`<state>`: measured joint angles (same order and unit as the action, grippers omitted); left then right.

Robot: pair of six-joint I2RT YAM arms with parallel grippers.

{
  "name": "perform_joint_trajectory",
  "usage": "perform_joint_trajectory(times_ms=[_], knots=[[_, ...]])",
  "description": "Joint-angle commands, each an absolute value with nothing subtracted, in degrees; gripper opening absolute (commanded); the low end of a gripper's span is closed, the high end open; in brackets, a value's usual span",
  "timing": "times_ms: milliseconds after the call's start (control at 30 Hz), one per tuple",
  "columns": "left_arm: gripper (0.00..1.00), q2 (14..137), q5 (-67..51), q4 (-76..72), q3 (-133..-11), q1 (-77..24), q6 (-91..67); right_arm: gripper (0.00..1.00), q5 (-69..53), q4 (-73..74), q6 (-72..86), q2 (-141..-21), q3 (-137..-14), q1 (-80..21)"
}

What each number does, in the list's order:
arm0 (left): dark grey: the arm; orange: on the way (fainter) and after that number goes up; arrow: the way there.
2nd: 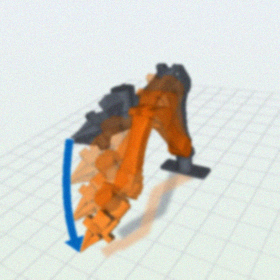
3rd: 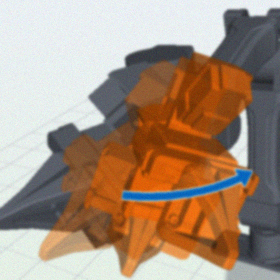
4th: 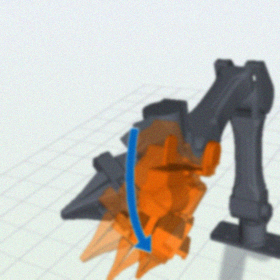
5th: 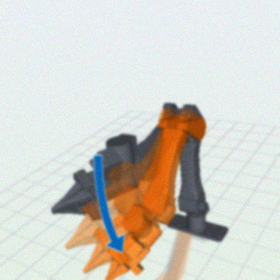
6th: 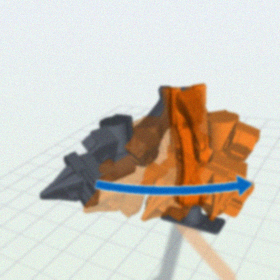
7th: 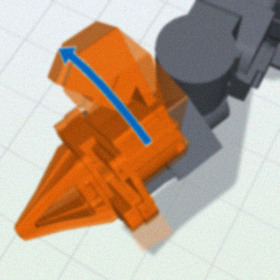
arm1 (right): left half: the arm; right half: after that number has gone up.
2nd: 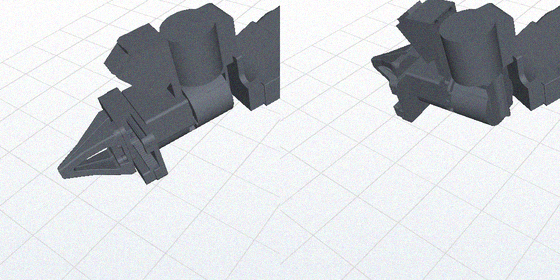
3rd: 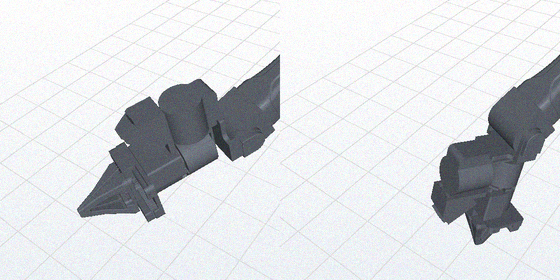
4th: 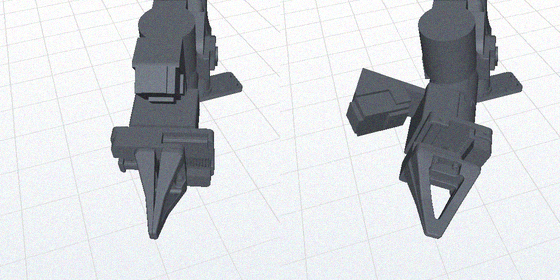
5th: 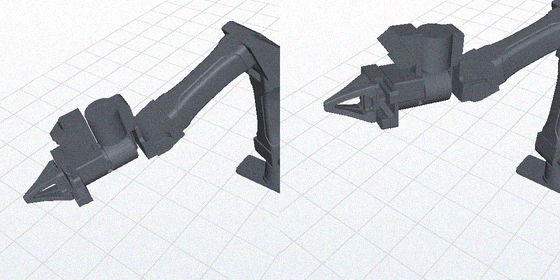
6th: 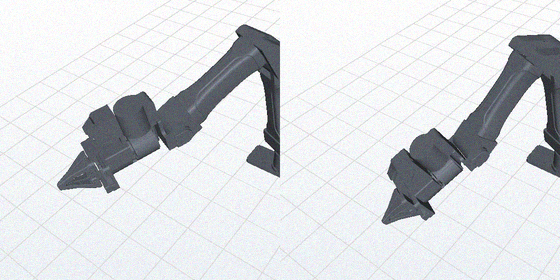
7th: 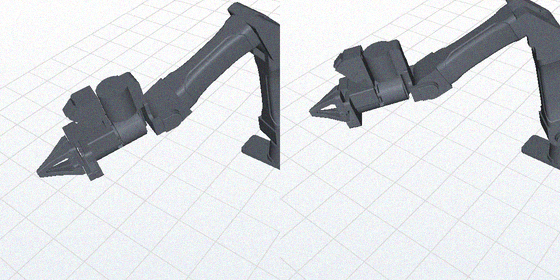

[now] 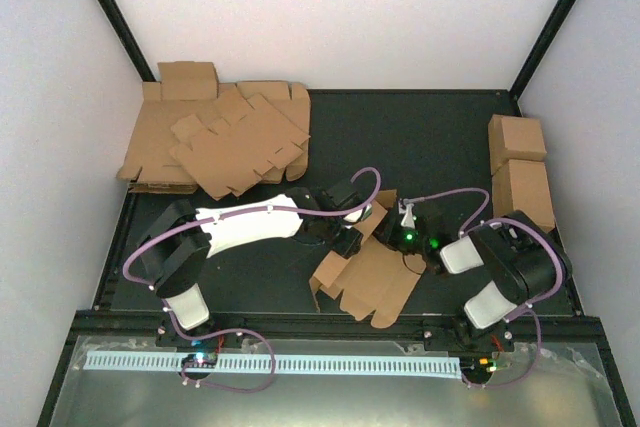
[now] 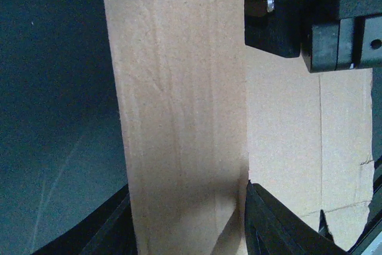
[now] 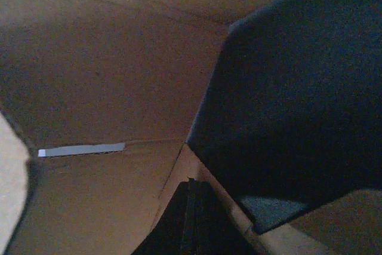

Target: Fold the paper box

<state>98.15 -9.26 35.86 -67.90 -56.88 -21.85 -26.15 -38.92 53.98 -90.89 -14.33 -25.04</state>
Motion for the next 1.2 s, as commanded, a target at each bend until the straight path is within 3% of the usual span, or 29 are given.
perform_joint_trajectory(times_ms=[0,333,467,900,1167], knots=[[0.47,98.0,-11.3,32.2,-68.6,-57.6,-22.7,0.02,-20.0,-33.0,54.9,-92.9,-12.7,-27.5],[0.47,98.5,-4.0,38.1,-71.5,-53.1,-16.4,0.02,-17.0,-49.2,61.2,-100.8,-16.2,-33.7],[0.48,98.3,-4.1,39.8,-73.3,-50.0,-13.1,0.02,-16.7,-50.2,58.8,-96.9,-16.9,-33.5],[0.48,97.3,-4.1,39.5,-71.5,-50.0,-12.6,0.02,-18.5,-34.7,50.4,-78.8,-11.3,-29.4],[0.48,97.1,-3.4,39.0,-69.7,-50.8,-12.2,0.03,-14.9,-15.6,40.0,-62.5,-16.2,-25.6]])
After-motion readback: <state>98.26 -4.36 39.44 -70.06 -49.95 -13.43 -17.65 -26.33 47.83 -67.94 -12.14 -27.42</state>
